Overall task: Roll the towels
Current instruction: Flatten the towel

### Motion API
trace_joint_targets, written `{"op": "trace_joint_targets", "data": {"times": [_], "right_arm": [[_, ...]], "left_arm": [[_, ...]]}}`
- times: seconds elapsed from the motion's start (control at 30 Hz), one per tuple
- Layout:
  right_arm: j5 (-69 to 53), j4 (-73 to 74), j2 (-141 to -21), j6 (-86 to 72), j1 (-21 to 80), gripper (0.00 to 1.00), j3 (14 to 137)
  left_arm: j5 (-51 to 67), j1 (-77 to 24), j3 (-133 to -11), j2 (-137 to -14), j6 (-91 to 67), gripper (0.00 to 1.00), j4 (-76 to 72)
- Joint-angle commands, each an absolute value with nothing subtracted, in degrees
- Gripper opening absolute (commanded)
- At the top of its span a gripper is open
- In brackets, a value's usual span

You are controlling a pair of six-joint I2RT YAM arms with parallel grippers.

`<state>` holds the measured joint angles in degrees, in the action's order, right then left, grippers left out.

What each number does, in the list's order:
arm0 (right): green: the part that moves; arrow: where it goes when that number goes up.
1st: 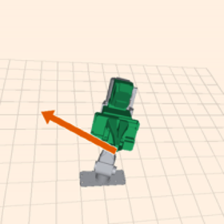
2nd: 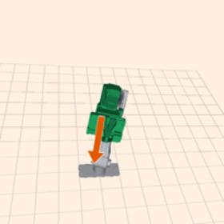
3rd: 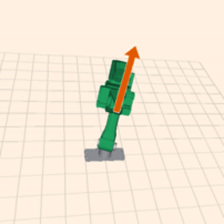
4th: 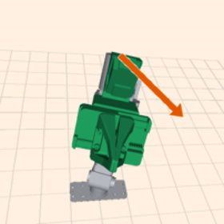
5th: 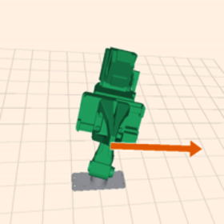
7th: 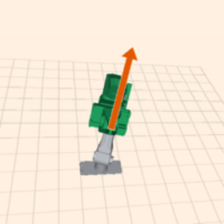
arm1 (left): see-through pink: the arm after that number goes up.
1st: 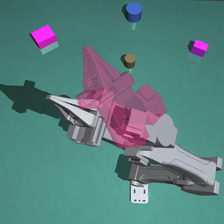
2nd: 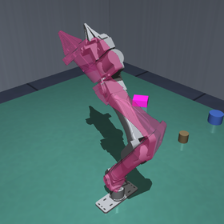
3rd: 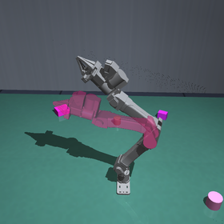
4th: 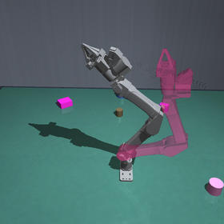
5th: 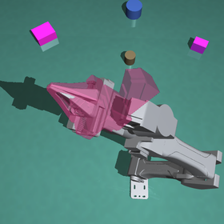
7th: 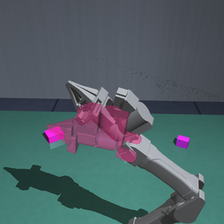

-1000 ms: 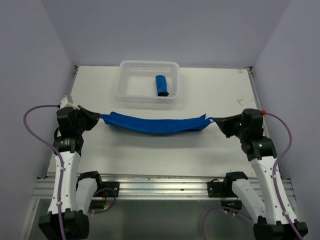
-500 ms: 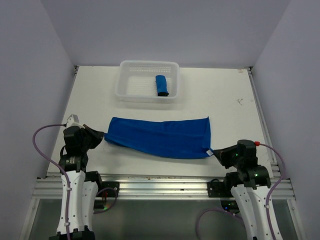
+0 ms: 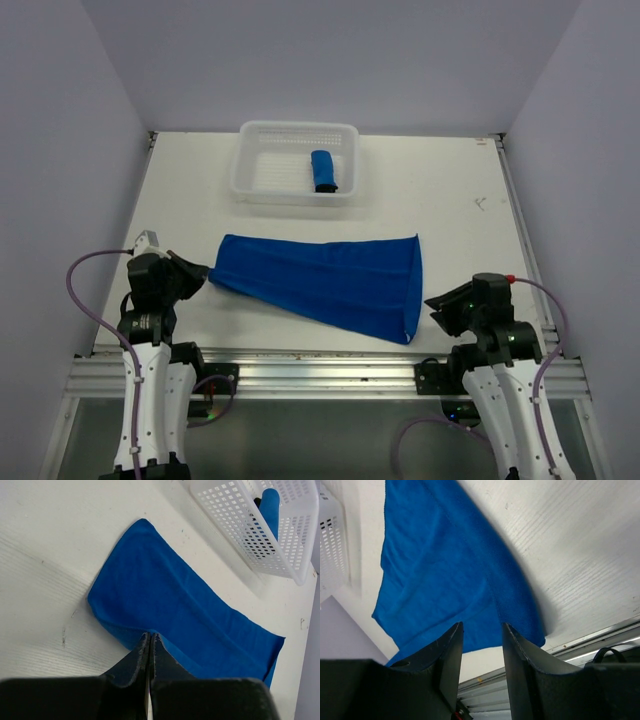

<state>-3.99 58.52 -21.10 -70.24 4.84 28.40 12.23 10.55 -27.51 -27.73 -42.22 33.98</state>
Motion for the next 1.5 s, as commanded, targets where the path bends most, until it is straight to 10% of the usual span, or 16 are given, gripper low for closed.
{"op": "trace_joint_targets", "data": {"times": [0.0,0.43,0.57,0.7,1.0,1.17,1.47], "right_arm": [[-5.26,55.46,-23.63,-61.11,4.75,0.41,32.08],[-0.09,43.52,-51.04,-37.01,4.83,0.53,43.76],[0.35,34.82,-60.54,-35.51,4.83,0.53,46.4],[0.62,30.94,-70.28,-33.67,4.83,0.53,50.7],[0.26,27.86,-83.22,-29.35,4.83,0.52,59.4],[-1.66,25.23,-87.53,-29.45,4.83,0.49,61.34],[-4.22,26.54,-91.76,-25.67,4.83,0.48,66.18]], "left_arm": [[13.27,10.99,-27.42,-27.51,-40.69,0.0,32.52],[14.68,10.99,-27.42,-28.65,-40.96,0.0,31.11],[14.07,10.99,-29.26,-27.69,-40.17,0.5,33.48],[11.08,10.99,-35.4,-26.72,-38.59,0.68,37.87],[9.66,10.99,-40.77,-42.77,-33.05,0.67,28.93],[11.78,10.46,-39.91,-54.82,-35.06,0.47,20.67],[-1.22,-4.04,-46.4,-74.7,-36.65,0.54,12.13]]}}
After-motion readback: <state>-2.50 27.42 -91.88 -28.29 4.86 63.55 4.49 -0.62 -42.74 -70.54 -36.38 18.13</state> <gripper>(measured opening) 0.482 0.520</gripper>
